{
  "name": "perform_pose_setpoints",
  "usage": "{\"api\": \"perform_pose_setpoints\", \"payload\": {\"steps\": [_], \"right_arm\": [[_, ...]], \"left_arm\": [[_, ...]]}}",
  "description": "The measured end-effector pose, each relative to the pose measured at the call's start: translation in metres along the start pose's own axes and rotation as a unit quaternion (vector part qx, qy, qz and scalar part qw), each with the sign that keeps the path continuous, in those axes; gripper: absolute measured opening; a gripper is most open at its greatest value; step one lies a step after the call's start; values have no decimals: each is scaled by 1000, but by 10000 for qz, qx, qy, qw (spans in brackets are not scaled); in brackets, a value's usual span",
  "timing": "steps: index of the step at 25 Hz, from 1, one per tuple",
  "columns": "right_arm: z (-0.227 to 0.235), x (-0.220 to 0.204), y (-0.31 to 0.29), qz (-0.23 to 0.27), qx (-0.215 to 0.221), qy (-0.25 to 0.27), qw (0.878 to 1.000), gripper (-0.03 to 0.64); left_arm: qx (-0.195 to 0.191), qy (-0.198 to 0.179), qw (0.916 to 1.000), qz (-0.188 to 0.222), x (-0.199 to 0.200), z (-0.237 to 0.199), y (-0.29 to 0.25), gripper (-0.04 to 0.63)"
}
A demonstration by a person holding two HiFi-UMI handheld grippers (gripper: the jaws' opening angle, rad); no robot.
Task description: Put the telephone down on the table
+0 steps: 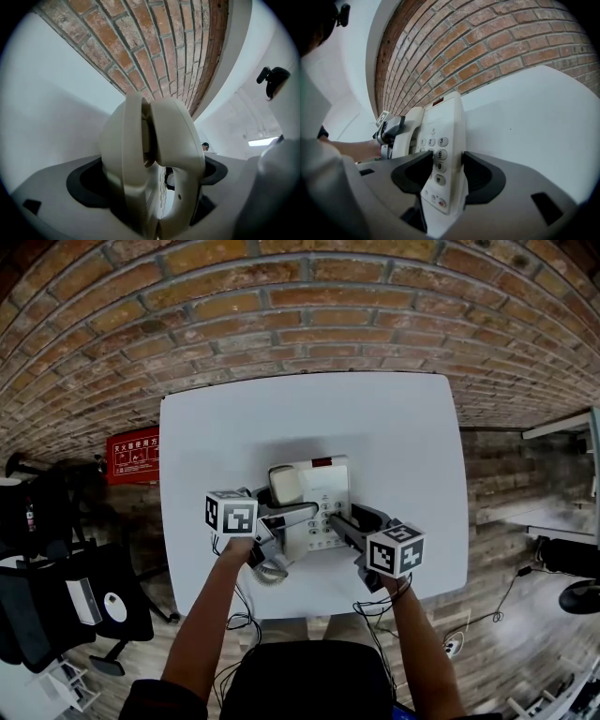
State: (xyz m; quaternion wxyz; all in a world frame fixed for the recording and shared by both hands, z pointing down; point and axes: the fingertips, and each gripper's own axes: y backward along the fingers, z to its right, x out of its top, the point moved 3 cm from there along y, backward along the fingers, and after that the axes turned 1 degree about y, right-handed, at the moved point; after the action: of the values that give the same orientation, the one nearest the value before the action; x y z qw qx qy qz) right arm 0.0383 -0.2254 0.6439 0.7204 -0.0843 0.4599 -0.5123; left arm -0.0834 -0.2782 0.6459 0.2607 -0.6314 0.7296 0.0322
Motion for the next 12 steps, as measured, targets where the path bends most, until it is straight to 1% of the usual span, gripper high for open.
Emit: {"api": "perform_pose_setpoints", "payload": {"steps": [4, 7, 10, 12], "right_arm": [[-1, 0, 0, 39, -114, 143, 9998, 212], [0, 3, 1, 106, -222, 242, 9994, 207], [0, 8, 2, 219, -369, 357, 9984, 181], [1, 12, 3, 273, -378, 390, 9982, 179]], "left_arm": [[31, 203, 9998, -61, 4, 11, -1, 558], [94, 282, 9995, -85, 5, 9, -2, 558], [135, 323, 9993, -124, 6, 8, -2, 558], [127, 310, 9993, -182, 6, 9, -3, 558]]}}
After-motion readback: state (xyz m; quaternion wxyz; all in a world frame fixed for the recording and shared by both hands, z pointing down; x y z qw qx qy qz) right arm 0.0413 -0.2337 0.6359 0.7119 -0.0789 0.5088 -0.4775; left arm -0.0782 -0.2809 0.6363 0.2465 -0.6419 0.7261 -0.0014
